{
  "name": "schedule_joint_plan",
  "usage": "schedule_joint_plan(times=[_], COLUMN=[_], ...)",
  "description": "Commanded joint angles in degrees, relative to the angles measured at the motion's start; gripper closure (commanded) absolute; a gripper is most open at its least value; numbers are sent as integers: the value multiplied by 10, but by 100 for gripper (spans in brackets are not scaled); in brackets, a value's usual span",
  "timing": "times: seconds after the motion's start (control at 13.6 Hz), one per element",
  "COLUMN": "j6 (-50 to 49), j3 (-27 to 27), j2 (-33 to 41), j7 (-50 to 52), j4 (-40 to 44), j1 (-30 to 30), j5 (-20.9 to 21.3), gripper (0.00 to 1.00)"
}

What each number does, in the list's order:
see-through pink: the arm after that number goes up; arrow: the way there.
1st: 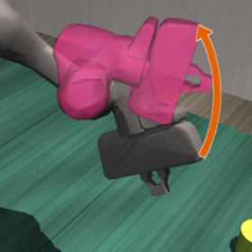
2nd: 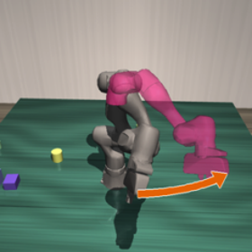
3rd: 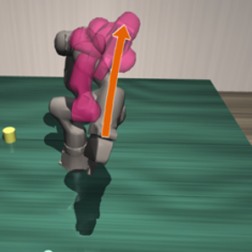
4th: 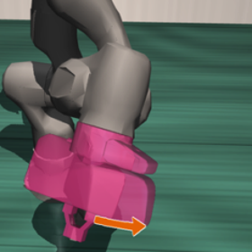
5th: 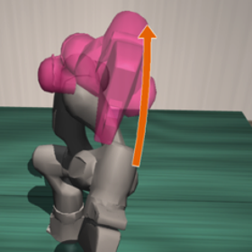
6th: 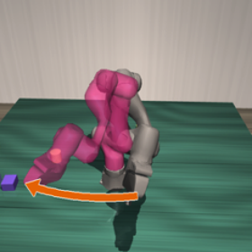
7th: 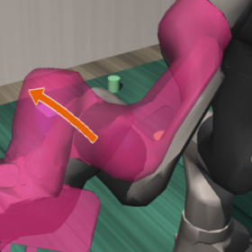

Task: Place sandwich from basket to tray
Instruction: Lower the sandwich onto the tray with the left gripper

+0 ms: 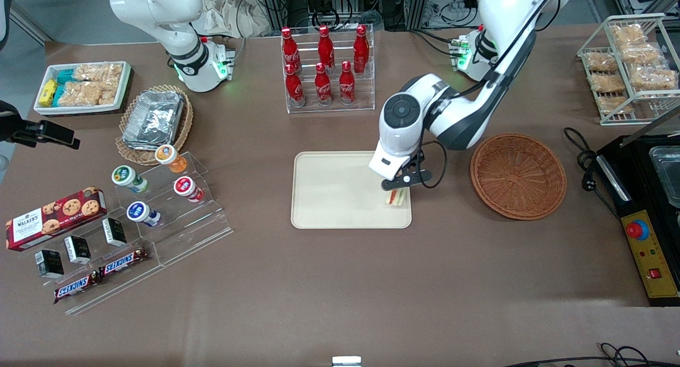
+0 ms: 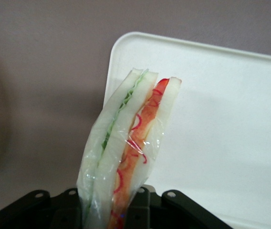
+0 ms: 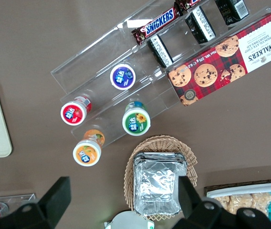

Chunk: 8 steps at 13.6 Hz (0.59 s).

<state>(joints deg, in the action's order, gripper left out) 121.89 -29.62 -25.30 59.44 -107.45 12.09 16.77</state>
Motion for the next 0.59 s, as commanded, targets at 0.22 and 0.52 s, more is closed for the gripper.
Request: schedule_joint_plan(times=[0.22, 0.52], j6=[36, 59], j3=[0, 1], j2=[-65, -86], j7=[47, 80], j4=[7, 13], j1=[5, 5], j5=[73, 102], gripper=[100, 100])
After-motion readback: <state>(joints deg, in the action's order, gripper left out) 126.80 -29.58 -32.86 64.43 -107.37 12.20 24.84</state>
